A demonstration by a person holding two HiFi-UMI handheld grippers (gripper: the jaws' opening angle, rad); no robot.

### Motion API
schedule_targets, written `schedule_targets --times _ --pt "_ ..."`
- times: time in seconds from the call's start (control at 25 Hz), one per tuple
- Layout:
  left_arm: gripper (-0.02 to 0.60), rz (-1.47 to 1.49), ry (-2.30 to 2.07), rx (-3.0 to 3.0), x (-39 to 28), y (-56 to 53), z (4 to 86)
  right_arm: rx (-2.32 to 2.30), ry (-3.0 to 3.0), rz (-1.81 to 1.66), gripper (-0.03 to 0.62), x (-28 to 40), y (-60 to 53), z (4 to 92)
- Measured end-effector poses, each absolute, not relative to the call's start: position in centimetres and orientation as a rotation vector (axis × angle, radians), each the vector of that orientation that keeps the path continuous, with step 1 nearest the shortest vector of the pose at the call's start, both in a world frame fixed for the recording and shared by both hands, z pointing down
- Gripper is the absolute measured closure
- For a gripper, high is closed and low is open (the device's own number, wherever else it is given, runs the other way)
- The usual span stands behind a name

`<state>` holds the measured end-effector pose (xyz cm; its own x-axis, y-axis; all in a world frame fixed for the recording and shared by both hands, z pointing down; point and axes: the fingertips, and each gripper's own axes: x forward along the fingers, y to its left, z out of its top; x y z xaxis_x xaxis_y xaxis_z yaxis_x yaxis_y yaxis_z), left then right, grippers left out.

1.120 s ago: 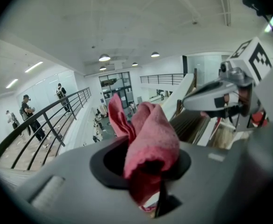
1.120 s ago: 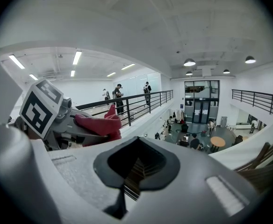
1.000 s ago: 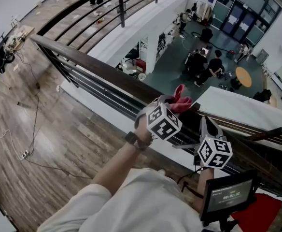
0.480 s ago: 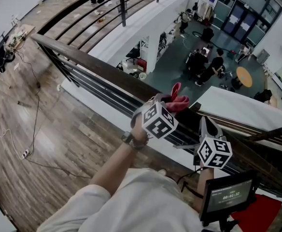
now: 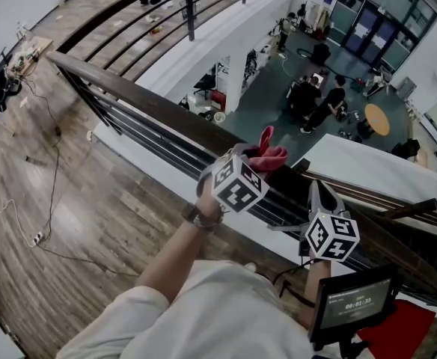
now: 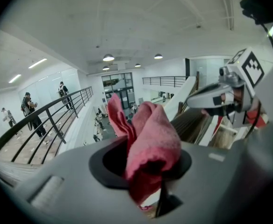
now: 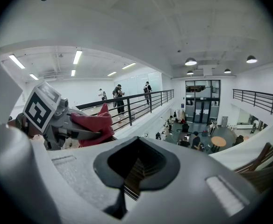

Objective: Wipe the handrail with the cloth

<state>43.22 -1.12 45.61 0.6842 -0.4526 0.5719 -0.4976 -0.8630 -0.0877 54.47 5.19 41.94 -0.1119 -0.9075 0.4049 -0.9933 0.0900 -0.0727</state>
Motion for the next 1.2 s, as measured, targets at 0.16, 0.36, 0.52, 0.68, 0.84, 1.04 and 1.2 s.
schedule_targets --times 0.16,0.36,0.52,0.68,0.84,1.04,1.2 --pt "0.436 0.886 -0.795 2.817 42.5 -1.3 45.7 1.9 -2.109 0.479 0.591 54.1 5.0 42.1" --pt "0.436 0.853 -0.784 2.798 41.9 -1.5 45.7 1.908 -2.098 0.482 0.591 53.9 5.0 42.2" --pt "0.436 0.838 -0.782 2.799 42.0 -1.5 45.7 1.91 -2.099 0.482 0.591 53.9 4.9 42.4" --pt "0.436 0.842 -0.765 2.802 41.3 -1.9 45.5 1.917 -2.096 0.48 0.591 53.5 4.5 42.0" --pt "0.436 0.833 -0.775 2.804 40.4 -2.4 45.3 1.926 -2.091 0.478 0.591 53.1 4.1 41.8" --pt "0.435 0.841 -0.781 2.803 39.2 -3.0 45.3 1.937 -2.086 0.478 0.591 52.4 3.6 41.8" --pt "0.433 0.825 -0.781 2.809 38.4 -3.3 45.6 1.944 -2.086 0.475 0.591 51.6 3.1 41.9"
